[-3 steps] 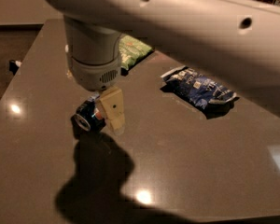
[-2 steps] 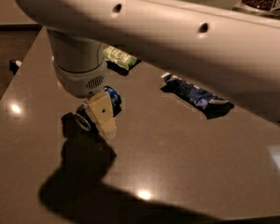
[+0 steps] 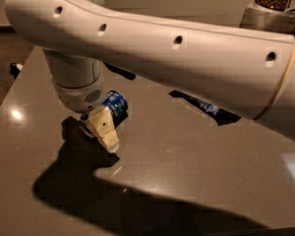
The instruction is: Place pepsi can upright
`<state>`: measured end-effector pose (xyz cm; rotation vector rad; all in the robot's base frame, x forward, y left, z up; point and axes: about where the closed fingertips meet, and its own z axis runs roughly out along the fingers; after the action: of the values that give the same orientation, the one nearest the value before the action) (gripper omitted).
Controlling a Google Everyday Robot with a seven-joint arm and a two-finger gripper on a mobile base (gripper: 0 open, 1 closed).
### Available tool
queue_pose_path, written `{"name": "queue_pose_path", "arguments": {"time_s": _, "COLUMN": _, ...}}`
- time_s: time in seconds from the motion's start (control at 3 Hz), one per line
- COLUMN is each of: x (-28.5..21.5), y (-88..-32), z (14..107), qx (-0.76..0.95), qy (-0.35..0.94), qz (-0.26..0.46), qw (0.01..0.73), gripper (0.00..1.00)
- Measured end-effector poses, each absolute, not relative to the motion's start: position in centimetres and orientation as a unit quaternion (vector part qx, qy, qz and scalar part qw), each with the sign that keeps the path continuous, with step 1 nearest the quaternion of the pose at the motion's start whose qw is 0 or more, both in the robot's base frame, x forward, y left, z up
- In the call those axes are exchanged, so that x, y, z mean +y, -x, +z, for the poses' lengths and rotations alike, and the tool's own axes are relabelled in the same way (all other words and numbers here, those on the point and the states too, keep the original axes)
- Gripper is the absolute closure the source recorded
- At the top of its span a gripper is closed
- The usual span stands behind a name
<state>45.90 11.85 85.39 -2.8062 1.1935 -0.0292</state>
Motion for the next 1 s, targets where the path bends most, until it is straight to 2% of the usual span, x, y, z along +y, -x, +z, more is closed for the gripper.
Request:
{"name": "queue_pose_path", "arguments": {"time_s": 0.33, "x": 11.8, "y": -46.2, "z": 84.2, "qx": 0.388, "qy": 0.921, "qz": -0.003, "qw": 0.033, "gripper": 0.14}}
{"name": "queue_pose_path", "arguments": {"time_s": 1.0, "x": 10.5, "y": -48.0, "z": 85.2, "qx": 0.405, "qy": 0.913, "qz": 0.008, "qw": 0.046, "gripper": 0.61}}
